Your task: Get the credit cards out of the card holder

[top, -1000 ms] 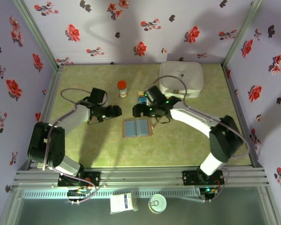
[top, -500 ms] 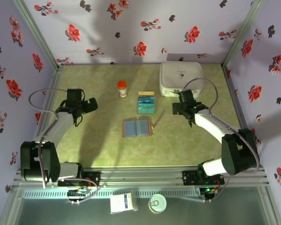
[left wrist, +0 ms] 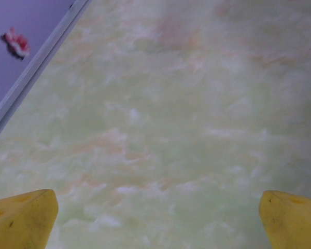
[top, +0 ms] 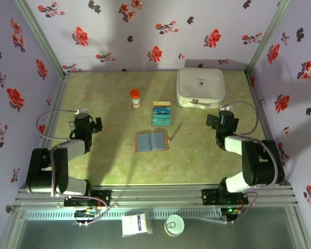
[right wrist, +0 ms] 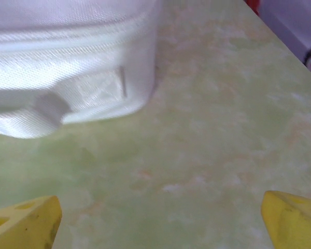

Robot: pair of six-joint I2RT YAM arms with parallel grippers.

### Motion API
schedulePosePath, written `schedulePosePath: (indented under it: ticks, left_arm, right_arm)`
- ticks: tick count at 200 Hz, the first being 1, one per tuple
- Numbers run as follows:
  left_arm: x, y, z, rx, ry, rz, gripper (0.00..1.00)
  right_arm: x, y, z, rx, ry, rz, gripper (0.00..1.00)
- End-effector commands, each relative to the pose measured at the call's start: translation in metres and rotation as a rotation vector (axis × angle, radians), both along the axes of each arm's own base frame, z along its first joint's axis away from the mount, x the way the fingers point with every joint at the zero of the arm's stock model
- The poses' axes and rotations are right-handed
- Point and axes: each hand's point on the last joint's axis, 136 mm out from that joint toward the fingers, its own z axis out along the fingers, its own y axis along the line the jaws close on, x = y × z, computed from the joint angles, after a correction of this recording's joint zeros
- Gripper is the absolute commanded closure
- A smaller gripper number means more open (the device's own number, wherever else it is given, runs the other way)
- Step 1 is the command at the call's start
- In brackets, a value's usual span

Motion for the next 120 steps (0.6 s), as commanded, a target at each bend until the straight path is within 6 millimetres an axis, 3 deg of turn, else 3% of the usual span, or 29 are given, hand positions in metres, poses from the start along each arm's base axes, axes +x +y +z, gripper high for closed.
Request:
schedulePosePath:
  ticks: [1,41,60,120]
  left_arm:
    - [0.016,-0.011,0.029,-0.001,-0.207,-0.105,0.00]
    - [0.024,-0.018,0.010,-0.005,-0.166,-0.151,0.00]
    - [0.027,-0.011,0.010,-0.015,-0.159,-0.118,0.00]
    - [0.026,-0.015,0.010,-0.009,-0.157,-0.135,0.00]
  right_arm:
    - [0.010,0.008,0.015,0.053,-0.153,0.075,0.01]
    - [0.012,0.004,0.011,0.069,-0.160,0.064,0.01]
    - [0.011,-0.003,0.011,0.066,-0.147,0.023,0.01]
    - [0.011,-0.003,0.011,0.064,-0.154,0.023,0.01]
